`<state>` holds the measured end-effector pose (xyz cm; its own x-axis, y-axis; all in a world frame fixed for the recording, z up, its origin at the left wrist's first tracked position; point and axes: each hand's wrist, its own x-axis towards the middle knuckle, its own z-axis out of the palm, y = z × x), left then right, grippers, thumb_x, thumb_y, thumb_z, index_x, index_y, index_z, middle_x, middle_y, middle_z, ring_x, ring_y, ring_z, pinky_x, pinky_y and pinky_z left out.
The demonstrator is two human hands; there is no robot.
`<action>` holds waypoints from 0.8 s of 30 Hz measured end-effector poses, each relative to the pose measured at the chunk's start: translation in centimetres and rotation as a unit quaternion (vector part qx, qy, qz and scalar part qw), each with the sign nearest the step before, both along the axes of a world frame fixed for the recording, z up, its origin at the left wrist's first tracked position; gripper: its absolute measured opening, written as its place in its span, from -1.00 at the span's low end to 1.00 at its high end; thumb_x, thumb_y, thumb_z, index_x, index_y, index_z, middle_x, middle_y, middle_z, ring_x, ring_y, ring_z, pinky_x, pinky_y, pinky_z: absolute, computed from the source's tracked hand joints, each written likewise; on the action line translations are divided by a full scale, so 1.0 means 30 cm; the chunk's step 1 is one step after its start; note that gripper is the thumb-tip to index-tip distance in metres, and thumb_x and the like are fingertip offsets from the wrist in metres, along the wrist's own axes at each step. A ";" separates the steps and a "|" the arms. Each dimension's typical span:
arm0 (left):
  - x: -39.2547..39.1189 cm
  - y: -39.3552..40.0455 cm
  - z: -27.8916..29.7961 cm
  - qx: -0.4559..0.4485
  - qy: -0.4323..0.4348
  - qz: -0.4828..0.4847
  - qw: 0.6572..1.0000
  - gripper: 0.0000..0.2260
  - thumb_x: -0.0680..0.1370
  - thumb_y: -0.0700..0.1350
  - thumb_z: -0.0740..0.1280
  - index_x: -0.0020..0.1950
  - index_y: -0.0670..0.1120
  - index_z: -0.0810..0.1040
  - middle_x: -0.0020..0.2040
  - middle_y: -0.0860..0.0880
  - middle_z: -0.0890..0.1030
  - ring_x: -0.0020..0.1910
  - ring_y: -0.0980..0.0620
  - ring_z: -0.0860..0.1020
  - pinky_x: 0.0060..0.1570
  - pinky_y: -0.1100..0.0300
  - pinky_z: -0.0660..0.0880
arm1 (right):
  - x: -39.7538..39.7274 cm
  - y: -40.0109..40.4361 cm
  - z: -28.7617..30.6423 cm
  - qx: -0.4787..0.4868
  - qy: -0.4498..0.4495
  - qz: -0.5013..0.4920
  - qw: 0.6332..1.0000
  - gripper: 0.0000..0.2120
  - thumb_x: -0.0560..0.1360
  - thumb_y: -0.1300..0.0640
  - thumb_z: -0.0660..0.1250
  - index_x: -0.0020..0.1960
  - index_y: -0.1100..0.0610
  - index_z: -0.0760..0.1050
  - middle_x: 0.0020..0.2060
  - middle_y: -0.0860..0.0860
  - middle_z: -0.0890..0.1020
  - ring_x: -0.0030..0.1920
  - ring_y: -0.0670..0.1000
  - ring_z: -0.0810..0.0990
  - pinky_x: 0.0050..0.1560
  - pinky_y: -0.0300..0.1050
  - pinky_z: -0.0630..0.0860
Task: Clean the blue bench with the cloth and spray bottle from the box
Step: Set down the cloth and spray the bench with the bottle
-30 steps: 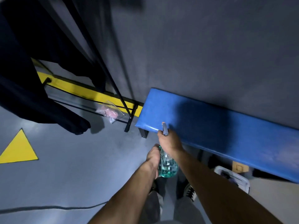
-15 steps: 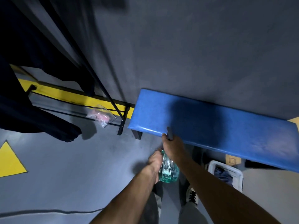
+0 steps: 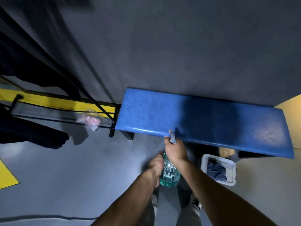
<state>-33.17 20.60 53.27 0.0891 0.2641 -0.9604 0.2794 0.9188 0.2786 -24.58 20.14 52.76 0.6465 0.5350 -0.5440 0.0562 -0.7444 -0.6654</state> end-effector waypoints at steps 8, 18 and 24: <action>0.167 -0.120 0.001 -0.012 0.042 -0.041 0.998 -0.48 0.68 0.12 0.10 0.18 -0.26 0.66 0.03 -0.30 0.73 -0.27 -0.19 0.68 -0.41 0.15 0.62 | 0.152 -0.118 -0.011 -0.047 0.021 -0.014 0.999 -0.67 0.63 -0.09 0.22 0.08 0.14 0.62 0.02 0.20 0.70 0.08 0.29 0.65 -0.04 -0.10 0.50; 0.425 -0.271 -0.041 0.011 0.032 -0.067 0.997 -0.51 0.68 0.11 0.13 0.15 -0.27 0.64 -0.03 -0.28 0.74 -0.20 -0.20 0.71 -0.20 0.02 0.67 | 0.409 -0.311 -0.014 -0.025 0.034 -0.072 0.997 -0.66 0.64 -0.10 0.24 0.04 0.15 0.61 -0.18 0.15 0.65 -0.09 0.24 0.64 -0.14 -0.07 0.48; 0.593 -0.377 -0.071 -0.034 0.000 -0.031 0.999 -0.55 0.67 0.13 0.16 0.03 -0.21 0.65 -0.09 -0.28 0.72 -0.26 -0.19 0.69 -0.16 0.01 0.65 | 0.571 -0.416 -0.029 -0.060 0.022 -0.087 0.994 -0.63 0.65 -0.09 0.21 0.10 0.18 0.63 0.04 0.21 0.69 0.08 0.30 0.63 -0.11 -0.12 0.40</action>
<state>-15.39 9.29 51.12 0.1041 0.1927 -0.9757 0.3357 0.9167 0.2168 -7.45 7.65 51.89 0.6978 0.3467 -0.6268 -0.1068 -0.8149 -0.5696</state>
